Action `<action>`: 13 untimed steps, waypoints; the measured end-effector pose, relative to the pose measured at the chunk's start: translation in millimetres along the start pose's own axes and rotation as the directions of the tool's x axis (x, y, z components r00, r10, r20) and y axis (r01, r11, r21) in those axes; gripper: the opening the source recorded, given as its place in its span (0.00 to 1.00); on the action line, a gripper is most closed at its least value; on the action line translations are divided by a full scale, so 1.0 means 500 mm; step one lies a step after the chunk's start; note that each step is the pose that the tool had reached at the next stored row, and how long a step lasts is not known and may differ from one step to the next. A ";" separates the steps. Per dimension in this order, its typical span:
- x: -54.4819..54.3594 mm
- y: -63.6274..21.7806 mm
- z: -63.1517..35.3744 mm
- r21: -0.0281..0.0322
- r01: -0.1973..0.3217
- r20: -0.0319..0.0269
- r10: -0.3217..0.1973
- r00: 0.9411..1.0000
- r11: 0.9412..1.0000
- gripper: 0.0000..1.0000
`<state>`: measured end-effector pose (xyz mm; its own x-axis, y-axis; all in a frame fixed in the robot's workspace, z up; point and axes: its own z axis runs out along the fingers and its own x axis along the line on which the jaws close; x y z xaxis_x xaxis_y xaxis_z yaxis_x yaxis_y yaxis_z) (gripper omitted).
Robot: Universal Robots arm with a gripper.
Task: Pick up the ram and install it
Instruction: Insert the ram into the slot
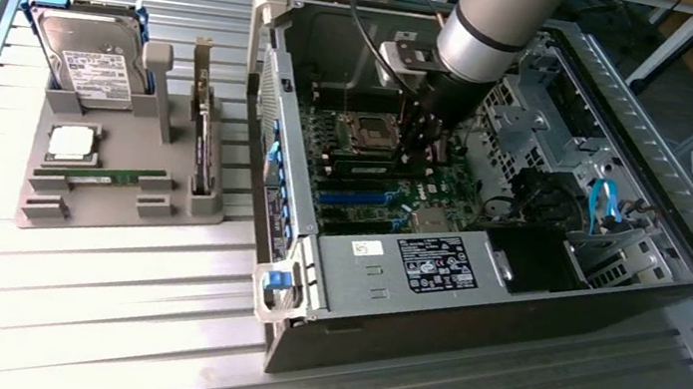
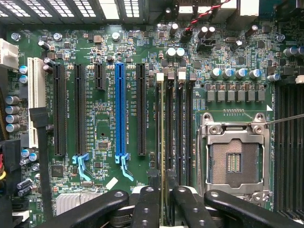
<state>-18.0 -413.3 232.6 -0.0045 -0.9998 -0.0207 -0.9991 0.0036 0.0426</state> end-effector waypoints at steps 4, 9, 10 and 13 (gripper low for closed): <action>0.000 0.000 0.000 0.000 0.000 0.000 0.000 1.000 1.000 0.19; 0.000 0.001 -0.016 0.000 0.000 0.000 0.000 1.000 1.000 0.19; 0.000 0.001 -0.020 0.000 0.000 0.000 0.000 1.000 1.000 0.19; -0.001 0.001 -0.031 0.000 0.000 0.000 0.000 1.000 1.000 0.19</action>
<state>-18.0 -413.3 248.2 -0.0045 -0.9998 -0.0207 -0.9991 0.0036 0.0425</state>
